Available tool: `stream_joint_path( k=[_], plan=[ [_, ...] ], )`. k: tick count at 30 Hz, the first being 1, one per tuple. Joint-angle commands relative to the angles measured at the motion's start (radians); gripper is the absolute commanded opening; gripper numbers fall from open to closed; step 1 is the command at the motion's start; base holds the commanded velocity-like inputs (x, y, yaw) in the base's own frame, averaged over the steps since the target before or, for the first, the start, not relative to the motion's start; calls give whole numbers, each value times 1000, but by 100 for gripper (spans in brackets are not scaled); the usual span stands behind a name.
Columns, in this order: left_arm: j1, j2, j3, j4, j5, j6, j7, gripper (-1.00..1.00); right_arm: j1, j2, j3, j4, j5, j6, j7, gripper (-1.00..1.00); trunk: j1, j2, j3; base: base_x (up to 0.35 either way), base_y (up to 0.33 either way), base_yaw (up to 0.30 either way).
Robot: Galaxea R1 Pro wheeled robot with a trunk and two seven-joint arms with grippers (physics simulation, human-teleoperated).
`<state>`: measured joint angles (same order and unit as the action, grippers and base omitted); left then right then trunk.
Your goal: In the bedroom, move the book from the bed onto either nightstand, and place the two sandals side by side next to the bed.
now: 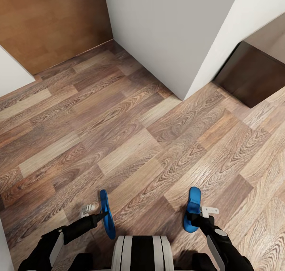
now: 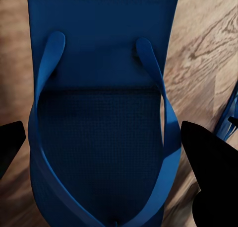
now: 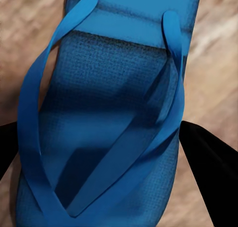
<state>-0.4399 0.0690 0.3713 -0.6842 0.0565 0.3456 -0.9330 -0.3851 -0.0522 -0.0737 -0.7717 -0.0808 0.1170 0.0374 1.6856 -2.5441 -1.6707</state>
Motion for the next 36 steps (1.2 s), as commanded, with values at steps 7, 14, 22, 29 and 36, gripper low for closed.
stream_joint_path(
  k=[7,14,22,29,36],
  plan=[
    [0,0,1,0,6,10,-3,-100,0,0,-2,-2,-10,6,4,-100,0,0,0,0,0,0],
    [0,0,1,0,5,11,-3,-100,0,0,-2,-2,-10,6,4,-100,-1,0,7,0,0,0],
    [0,0,1,0,6,12,-4,-100,0,0,-2,-2,-10,6,4,-100,-4,2,30,0,0,0],
    [0,0,1,0,5,12,-5,-100,0,0,-3,-3,-11,6,7,-100,-6,3,46,0,0,0],
    [0,0,3,0,6,12,-7,-100,0,0,-4,-3,-10,6,7,-100,-9,4,73,0,0,0]
  ],
)
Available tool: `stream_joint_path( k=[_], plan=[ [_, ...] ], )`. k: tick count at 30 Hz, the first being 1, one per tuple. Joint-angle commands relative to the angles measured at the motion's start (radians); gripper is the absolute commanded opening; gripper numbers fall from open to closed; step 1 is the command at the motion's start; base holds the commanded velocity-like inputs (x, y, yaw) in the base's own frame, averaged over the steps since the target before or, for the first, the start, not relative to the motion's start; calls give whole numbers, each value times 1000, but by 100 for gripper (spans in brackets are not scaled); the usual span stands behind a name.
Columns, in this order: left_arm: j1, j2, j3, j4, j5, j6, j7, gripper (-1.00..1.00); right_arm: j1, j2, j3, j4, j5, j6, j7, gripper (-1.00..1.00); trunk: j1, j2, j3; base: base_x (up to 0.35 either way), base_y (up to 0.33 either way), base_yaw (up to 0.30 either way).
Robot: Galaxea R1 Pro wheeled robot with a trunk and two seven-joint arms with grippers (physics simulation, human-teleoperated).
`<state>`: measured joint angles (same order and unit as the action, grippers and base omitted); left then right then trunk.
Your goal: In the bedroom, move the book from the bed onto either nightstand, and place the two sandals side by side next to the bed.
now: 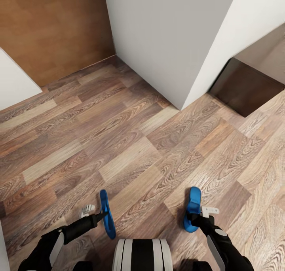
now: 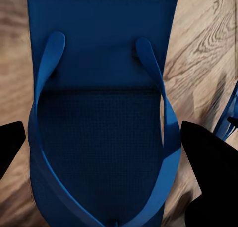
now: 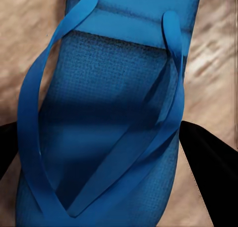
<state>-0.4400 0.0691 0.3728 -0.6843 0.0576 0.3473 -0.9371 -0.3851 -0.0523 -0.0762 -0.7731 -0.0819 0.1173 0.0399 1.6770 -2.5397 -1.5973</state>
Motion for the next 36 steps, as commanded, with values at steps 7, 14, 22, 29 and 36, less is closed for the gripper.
stream_joint_path(
  k=[7,14,22,29,36],
  plan=[
    [0,0,1,0,5,11,-4,-100,0,0,-3,-2,-10,5,5,-100,-3,1,27,0,0,0],
    [0,0,-2,0,2,11,-2,-100,0,0,-2,-2,-9,5,3,-100,-6,3,54,0,0,0],
    [0,0,-3,0,2,11,1,-100,0,-1,-6,-3,-9,5,3,-100,-10,5,85,0,0,0],
    [0,0,-2,0,3,11,-1,-100,0,-2,-9,-10,-14,10,4,-100,-13,7,112,0,0,0],
    [0,0,0,0,4,12,-5,-100,0,-5,-9,-47,-14,14,5,-100,-16,8,139,0,0,0]
  ],
)
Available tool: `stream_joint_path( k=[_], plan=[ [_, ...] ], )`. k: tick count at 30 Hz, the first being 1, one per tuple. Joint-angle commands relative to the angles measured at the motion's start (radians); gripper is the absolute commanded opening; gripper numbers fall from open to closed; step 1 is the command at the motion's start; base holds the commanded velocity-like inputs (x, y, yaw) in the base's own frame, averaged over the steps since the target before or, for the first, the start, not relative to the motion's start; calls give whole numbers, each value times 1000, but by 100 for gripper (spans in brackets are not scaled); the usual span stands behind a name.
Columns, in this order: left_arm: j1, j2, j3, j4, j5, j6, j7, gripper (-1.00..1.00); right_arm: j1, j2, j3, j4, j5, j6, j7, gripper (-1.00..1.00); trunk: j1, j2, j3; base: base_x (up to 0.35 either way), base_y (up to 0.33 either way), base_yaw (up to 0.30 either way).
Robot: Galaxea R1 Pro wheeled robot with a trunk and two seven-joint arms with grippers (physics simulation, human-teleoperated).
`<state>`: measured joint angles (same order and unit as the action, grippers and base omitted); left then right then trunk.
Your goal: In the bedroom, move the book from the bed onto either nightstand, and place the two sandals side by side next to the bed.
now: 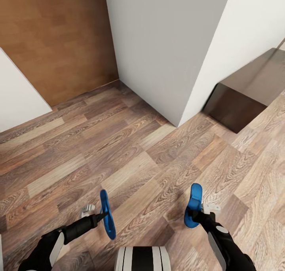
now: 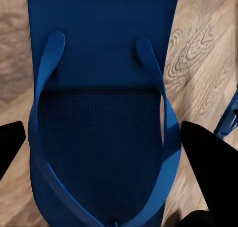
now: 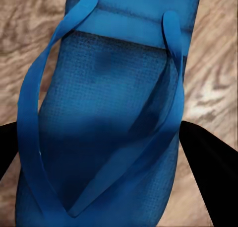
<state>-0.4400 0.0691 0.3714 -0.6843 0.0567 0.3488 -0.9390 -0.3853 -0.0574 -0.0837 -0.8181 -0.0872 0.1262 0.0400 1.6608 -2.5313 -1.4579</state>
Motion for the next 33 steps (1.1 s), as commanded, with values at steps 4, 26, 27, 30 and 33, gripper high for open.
stream_joint_path(
  k=[4,26,27,30,33],
  plan=[
    [0,0,2,0,5,11,-4,-100,0,-1,2,-122,-8,6,4,-100,-2,1,15,0,0,0],
    [0,1,3,0,6,12,-4,-100,2,5,5,-183,-3,27,6,-100,-12,6,100,0,0,0],
    [0,1,2,0,6,12,-5,-100,2,5,5,-178,-7,19,9,-100,-12,6,104,0,0,0],
    [0,3,2,-1,5,12,-5,-100,2,3,4,-100,-12,19,15,-100,-14,7,115,0,0,0],
    [0,2,0,0,4,11,-4,-100,2,-7,1,-77,-20,28,28,-100,-15,8,127,0,0,0]
  ],
)
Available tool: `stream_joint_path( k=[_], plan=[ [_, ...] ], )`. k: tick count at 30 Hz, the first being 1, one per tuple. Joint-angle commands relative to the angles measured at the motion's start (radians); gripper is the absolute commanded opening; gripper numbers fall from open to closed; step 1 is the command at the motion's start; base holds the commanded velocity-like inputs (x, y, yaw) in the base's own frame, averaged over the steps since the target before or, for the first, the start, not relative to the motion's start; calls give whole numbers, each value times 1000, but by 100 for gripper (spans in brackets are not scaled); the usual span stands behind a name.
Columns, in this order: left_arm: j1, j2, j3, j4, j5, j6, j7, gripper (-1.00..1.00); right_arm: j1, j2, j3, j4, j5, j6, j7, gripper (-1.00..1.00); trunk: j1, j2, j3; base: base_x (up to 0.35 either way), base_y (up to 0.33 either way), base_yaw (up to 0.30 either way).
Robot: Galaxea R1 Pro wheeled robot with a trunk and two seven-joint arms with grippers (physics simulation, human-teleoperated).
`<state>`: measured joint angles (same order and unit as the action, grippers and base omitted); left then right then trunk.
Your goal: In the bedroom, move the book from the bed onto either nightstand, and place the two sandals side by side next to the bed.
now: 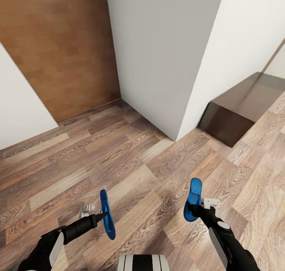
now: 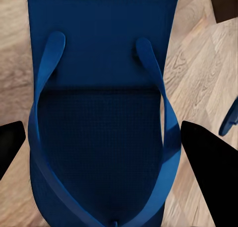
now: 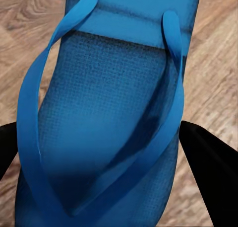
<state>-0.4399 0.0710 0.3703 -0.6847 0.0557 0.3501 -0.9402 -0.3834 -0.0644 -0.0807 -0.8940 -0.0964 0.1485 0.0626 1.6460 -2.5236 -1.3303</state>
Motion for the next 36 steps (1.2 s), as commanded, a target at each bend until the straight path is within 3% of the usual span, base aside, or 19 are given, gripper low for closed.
stream_joint_path(
  k=[1,6,10,14,19,22,28,36],
  plan=[
    [0,0,1,0,5,10,-2,-100,0,-4,-3,0,-15,6,12,-100,-1,0,3,0,0,0],
    [0,-3,-1,0,2,9,0,-100,2,-106,-4,33,-99,10,187,-100,-3,1,23,0,0,0],
    [0,-3,-2,1,2,9,0,-100,3,-209,-4,125,-196,12,409,-100,-5,2,38,0,0,0],
    [0,-4,-3,1,1,9,1,-100,3,-283,-4,236,-250,12,574,-100,-6,3,54,0,0,0],
    [0,-11,-5,5,0,9,4,-100,3,-311,-4,360,-270,13,732,-100,-9,4,73,0,0,0],
    [0,-40,-7,30,-4,7,4,-100,3,-316,-4,445,-274,19,784,-100,-10,5,84,0,0,0],
    [0,-61,-83,67,-11,5,5,-100,3,-316,-3,622,-274,32,794,-100,-13,6,108,0,0,0],
    [0,-68,-100,71,-11,4,7,-100,3,-316,-2,643,-273,32,793,-100,-16,8,139,0,0,0]
  ],
)
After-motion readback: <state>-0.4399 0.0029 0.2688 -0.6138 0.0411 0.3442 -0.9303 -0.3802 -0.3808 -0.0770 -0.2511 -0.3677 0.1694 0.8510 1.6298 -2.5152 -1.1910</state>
